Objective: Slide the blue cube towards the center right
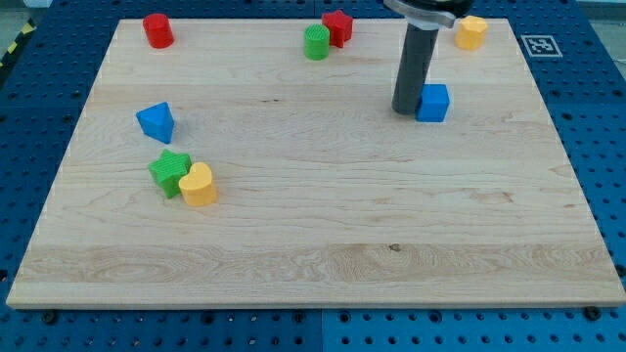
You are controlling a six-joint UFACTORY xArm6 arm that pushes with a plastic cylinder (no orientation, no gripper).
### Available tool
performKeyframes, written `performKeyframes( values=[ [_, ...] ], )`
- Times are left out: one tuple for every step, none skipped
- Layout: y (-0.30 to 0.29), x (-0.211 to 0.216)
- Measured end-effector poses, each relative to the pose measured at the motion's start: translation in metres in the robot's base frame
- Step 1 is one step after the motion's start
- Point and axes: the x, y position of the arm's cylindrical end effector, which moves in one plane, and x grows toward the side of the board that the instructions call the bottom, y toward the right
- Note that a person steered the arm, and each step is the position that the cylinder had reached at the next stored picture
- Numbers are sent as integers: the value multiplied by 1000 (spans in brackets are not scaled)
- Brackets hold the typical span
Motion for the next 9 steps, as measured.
performKeyframes(
  values=[
    [27, 0],
    [50, 0],
    [57, 0],
    [42, 0],
    [-43, 0],
    [-130, 9],
    [-208, 25],
    [-213, 25],
    [-213, 20]
  ],
)
